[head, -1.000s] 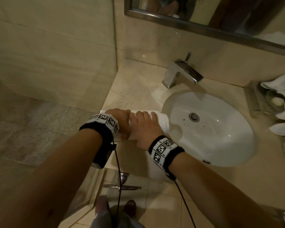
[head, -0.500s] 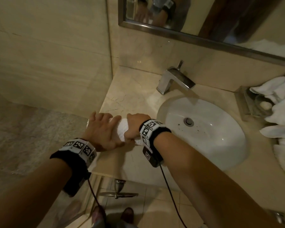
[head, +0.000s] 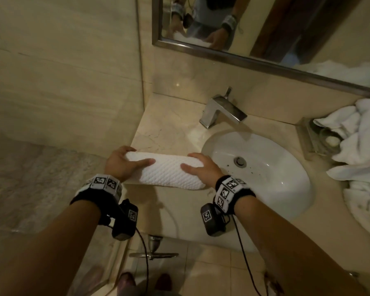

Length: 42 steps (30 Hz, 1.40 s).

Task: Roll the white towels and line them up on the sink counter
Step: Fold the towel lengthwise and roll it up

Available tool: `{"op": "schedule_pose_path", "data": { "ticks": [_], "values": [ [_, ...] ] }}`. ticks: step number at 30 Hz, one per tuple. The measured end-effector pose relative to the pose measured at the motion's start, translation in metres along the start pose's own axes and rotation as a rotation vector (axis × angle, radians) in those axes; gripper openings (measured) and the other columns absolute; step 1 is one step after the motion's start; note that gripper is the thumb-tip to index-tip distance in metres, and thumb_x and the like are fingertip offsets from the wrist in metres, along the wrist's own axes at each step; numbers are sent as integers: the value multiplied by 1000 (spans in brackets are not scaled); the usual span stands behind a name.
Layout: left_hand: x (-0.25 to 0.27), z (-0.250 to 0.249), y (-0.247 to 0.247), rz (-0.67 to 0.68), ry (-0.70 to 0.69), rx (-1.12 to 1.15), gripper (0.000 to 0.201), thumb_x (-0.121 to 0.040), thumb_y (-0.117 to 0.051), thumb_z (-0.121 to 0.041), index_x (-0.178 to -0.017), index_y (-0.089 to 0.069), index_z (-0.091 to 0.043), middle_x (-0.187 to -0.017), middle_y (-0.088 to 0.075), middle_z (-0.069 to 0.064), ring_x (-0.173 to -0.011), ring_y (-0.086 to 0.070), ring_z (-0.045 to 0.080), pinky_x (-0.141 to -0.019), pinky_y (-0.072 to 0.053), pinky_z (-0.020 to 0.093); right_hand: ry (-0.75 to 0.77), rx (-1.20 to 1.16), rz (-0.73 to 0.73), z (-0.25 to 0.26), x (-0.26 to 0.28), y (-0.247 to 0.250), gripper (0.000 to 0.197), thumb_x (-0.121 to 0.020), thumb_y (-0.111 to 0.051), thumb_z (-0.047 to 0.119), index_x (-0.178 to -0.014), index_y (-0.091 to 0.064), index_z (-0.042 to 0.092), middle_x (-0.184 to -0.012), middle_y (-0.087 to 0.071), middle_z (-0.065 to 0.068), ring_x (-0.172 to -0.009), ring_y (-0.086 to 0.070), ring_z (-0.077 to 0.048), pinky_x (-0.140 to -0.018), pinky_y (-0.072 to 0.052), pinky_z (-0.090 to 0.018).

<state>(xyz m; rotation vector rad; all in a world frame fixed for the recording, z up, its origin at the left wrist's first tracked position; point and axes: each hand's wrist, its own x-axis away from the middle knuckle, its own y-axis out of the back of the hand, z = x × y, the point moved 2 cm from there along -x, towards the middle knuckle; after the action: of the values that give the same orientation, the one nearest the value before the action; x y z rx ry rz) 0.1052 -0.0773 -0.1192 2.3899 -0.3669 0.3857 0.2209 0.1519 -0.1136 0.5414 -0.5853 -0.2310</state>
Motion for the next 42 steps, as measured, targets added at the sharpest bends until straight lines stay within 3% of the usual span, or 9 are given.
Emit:
{"op": "schedule_pose_path", "data": {
  "ticks": [3,8,13,17,26,31,35,40,42],
  "values": [
    [-8,-3,1,15,169,86,102,-54,-80,-64,-133,-50,-6,-136,-53,14,-118,-54,31,-89,-45,34,-217,-361,-50,-8,-2,-3,70,-77,-74,52,-133,-46,21,-133,-52,-2,-115,-54,-23,-99,-48,-43],
    [-18,-6,3,164,355,63,82,-80,-60,-64,-137,-48,-6,-143,-45,17,-126,-48,33,-94,-37,35,-378,-427,-22,-9,-4,-6,88,-75,-67,65,-144,-30,24,-139,-45,-3,-121,-51,-29,-100,-45,-46],
    [-41,-4,0,329,375,140,45,-92,-49,-53,-90,-59,-9,-108,-63,18,-83,-56,26,-90,-43,34,-535,-491,40,-17,-21,-15,136,-33,-72,86,-147,-31,26,-142,-47,-9,-120,-54,-33,-97,-47,-49],
    [-45,-28,1,368,345,136,28,-101,-41,-26,-91,-51,-3,-64,-54,9,-64,-41,20,-61,-41,27,-477,-756,84,3,-18,-7,53,-82,-70,44,-121,-62,11,-109,-67,-12,-92,-65,-29,-69,-52,-31],
    [-64,-82,-2,544,309,189,26,-94,-48,-21,-78,-57,-3,-72,-60,14,-60,-58,28,-60,-38,32,-482,-875,-21,-2,-22,20,17,-77,-64,23,-71,-63,7,-61,-66,-10,-56,-59,-25,-57,-43,-26],
    [-61,-115,-29,604,307,219,24,-79,-62,-27,-84,-66,-4,-80,-64,13,-74,-57,30,-67,-43,32,-473,-1025,-149,-28,-5,65,16,-82,-65,20,-78,-63,5,-64,-65,-13,-62,-58,-28,-60,-44,-31],
    [-46,-155,-78,736,292,198,35,-60,-73,-29,-86,-66,-6,-86,-65,14,-78,-60,30,-75,-46,34,-483,-1017,-285,-62,9,109,49,-55,-81,30,-100,-72,11,-111,-67,-22,-91,-64,-38,-76,-52,-45],
    [-1,-212,-143,806,265,125,20,-79,-67,-28,-80,-69,-9,-82,-70,14,-85,-61,31,-86,-45,37,-627,-1060,-395,-136,26,170,81,-40,-87,36,-113,-70,7,-116,-67,-18,-89,-62,-35,-79,-44,-42],
    [9,-226,-172,847,243,162,22,-74,-70,-31,-85,-72,-12,-103,-69,16,-97,-61,32,-92,-43,41,-630,-1035,-420,-158,26,199,88,-34,-88,37,-114,-68,7,-117,-67,-19,-92,-62,-37,-80,-43,-44]
  ]
}}
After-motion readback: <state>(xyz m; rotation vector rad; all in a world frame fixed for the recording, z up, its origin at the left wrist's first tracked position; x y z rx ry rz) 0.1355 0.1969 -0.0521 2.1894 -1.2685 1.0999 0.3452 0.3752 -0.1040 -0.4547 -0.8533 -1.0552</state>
